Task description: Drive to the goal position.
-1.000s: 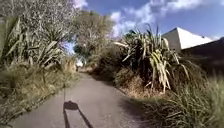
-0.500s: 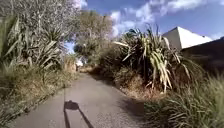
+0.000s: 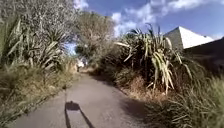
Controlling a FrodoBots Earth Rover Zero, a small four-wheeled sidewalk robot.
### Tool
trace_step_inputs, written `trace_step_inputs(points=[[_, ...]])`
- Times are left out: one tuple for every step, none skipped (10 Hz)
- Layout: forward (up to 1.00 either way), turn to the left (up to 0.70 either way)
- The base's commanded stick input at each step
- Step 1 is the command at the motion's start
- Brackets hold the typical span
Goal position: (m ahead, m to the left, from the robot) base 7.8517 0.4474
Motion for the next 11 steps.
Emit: trace_step_inputs(points=[[0.7, 0.35], [0.7, 0.35], [0.7, 0.35], [0.7, 0.35], [0.7, 0.35], [0.7, 0.35], [0.7, 0.31], [0.7, 0.09], [0.7, 0.0], [0.7, 0.0], [0.7, 0.0]])
